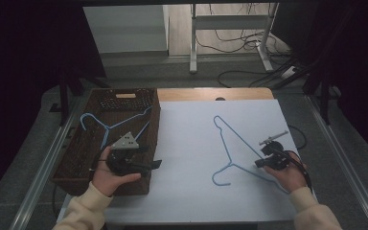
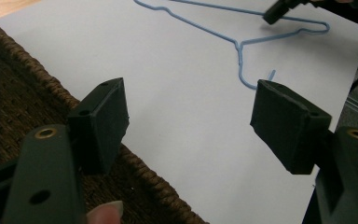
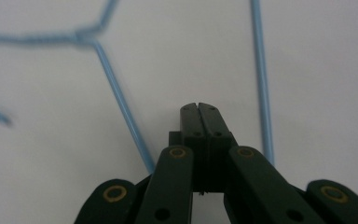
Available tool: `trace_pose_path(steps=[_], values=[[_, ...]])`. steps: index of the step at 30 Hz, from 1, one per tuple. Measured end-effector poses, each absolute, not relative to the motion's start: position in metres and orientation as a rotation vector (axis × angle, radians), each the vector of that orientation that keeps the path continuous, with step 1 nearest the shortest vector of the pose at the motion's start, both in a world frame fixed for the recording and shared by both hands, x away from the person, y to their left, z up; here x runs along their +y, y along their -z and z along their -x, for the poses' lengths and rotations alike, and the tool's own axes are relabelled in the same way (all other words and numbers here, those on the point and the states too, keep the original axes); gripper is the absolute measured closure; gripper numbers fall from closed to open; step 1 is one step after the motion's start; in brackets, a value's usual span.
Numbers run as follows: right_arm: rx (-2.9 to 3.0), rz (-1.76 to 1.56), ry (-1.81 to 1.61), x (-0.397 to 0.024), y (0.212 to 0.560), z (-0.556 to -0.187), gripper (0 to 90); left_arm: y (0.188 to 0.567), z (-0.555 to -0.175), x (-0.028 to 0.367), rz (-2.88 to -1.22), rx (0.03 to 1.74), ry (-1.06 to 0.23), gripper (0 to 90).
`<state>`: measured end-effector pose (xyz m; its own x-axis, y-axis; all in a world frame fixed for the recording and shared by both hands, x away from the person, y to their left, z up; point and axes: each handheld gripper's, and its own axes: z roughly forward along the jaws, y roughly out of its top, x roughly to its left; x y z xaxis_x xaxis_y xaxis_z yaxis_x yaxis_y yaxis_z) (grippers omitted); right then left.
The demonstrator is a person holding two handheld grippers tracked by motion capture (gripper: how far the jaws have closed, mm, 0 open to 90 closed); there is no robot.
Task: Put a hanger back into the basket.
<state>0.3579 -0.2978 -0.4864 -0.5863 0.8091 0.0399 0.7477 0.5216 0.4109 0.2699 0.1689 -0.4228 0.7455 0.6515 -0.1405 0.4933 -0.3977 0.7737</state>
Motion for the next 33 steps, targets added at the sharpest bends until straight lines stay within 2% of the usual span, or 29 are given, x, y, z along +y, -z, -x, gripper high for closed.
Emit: trace_pose_path(steps=[4,8,19,26,33], values=[[2.602,-1.396,-0.551,-0.318,0.491,-0.34,90.0,0.425,-0.271,0.168,-2.081,0.862,-0.226,27.0],[2.633,-1.373,-0.532,-0.313,0.491,-0.326,90.0,0.425,-0.271,0.167,-2.082,0.861,-0.226,27.0],[2.824,-1.178,-0.582,-0.235,0.497,-0.309,90.0,0.424,-0.273,0.169,-2.081,0.858,-0.227,27.1],[2.883,-1.101,-0.638,-0.19,0.5,-0.317,90.0,0.424,-0.272,0.172,-2.076,0.86,-0.232,27.1],[2.862,-1.102,-0.691,-0.165,0.503,-0.329,90.0,0.424,-0.273,0.173,-2.074,0.867,-0.232,27.1]])
